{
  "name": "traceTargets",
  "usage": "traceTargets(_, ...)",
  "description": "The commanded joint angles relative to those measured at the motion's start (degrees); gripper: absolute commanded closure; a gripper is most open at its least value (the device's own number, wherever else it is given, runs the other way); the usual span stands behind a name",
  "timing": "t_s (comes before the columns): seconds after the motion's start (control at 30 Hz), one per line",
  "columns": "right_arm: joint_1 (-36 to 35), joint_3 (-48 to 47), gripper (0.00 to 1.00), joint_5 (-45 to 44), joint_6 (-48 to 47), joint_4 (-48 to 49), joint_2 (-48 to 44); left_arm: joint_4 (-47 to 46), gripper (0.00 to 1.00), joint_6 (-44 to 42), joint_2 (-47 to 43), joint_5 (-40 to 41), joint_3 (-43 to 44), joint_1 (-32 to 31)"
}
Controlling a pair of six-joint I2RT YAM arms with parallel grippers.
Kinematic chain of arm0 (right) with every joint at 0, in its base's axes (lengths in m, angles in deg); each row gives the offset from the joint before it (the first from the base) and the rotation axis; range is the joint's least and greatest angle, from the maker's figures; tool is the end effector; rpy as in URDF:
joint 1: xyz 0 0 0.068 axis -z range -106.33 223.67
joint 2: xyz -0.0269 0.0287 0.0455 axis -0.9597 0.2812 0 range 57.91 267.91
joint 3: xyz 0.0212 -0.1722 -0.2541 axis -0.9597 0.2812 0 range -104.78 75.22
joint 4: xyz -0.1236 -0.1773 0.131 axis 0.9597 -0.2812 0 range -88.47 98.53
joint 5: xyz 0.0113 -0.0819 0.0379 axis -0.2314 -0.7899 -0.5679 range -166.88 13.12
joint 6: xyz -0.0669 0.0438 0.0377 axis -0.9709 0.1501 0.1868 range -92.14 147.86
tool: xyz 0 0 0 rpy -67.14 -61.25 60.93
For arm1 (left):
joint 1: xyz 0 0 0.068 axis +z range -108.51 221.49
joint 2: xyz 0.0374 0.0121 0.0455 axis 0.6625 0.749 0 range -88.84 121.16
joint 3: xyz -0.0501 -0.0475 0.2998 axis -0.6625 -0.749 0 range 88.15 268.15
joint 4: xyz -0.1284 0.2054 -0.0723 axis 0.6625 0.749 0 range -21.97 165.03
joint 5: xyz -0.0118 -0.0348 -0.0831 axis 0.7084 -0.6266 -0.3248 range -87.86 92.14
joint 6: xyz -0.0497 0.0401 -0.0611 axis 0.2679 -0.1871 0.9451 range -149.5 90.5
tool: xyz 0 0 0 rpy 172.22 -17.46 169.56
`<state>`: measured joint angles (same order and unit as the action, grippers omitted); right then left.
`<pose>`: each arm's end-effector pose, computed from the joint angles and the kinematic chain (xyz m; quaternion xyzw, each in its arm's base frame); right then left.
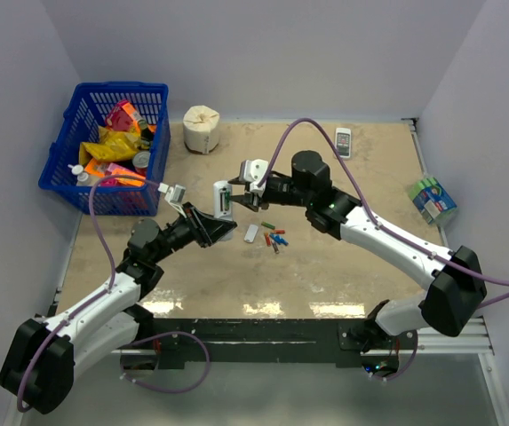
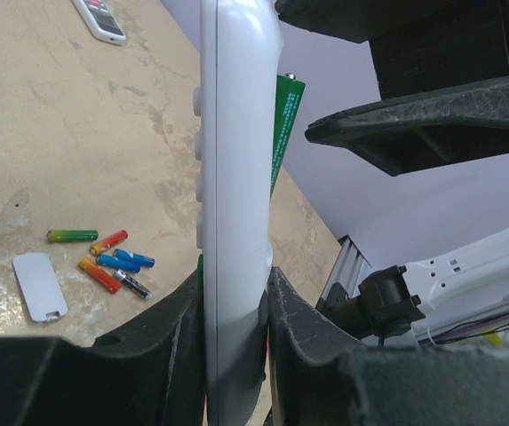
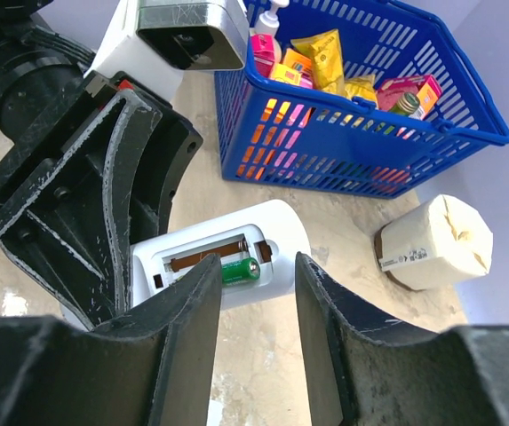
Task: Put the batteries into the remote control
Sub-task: Load the battery into the remote control.
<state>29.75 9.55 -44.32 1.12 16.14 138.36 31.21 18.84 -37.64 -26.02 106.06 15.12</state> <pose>0.2246 0.2750 0.3896 -0.5676 0.4800 0.3027 0.5965 0.1673 -0.1243 0.2768 0.0474 0.6859 -0.5613 0.4607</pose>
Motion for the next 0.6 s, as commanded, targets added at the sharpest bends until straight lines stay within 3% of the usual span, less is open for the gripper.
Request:
traceTargets(0.0, 0.0, -1.7, 0.60, 1.8, 0.9, 2.4, -1.3, -4.7, 1.00, -1.6, -0.3, -0.8, 2.5, -0.2)
traceTargets(0.57, 0.0, -1.9, 0.75, 4.4, 1.7, 0.6, 1.3, -4.6, 1.00, -1.9, -0.7, -0.8, 2.7, -0.2)
